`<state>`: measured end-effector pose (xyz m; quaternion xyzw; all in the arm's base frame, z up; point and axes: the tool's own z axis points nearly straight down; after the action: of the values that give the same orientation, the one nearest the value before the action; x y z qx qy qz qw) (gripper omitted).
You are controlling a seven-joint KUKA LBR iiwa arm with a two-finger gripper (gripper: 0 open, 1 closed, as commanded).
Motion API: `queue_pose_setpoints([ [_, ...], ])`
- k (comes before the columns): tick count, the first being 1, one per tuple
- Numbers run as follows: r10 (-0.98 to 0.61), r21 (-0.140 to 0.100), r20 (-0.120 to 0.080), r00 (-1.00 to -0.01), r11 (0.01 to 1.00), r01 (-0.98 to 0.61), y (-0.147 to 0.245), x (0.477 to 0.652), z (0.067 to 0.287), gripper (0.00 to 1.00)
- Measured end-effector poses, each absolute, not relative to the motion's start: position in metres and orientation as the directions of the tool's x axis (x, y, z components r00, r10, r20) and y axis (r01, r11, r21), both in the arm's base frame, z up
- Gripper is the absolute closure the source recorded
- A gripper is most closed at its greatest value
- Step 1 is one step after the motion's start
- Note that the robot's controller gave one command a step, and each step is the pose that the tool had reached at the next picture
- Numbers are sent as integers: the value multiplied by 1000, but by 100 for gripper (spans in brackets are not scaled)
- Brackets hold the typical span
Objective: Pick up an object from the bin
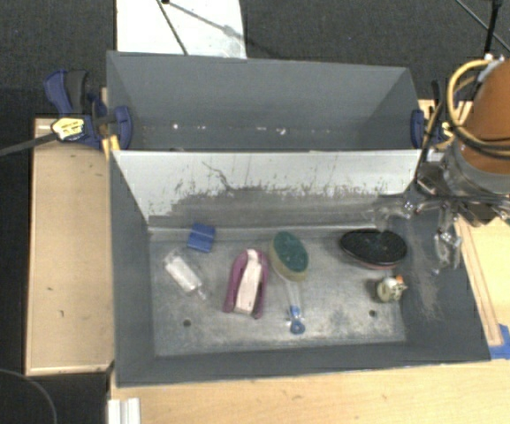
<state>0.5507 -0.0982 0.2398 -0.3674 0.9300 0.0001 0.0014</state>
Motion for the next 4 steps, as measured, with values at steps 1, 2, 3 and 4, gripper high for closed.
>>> queue_pose_setpoints([
  [1, -650, 5, 1, -760, 760, -650, -109, 583, 116, 0],
  [2, -590, 0, -15, -807, 807, -590, -142, 591, 83, 0],
  [3, -590, -6, -16, -807, 807, -590, -143, 592, 86, 100],
  [4, -966, -3, -2, -257, 257, -966, -125, 582, 127, 100],
])
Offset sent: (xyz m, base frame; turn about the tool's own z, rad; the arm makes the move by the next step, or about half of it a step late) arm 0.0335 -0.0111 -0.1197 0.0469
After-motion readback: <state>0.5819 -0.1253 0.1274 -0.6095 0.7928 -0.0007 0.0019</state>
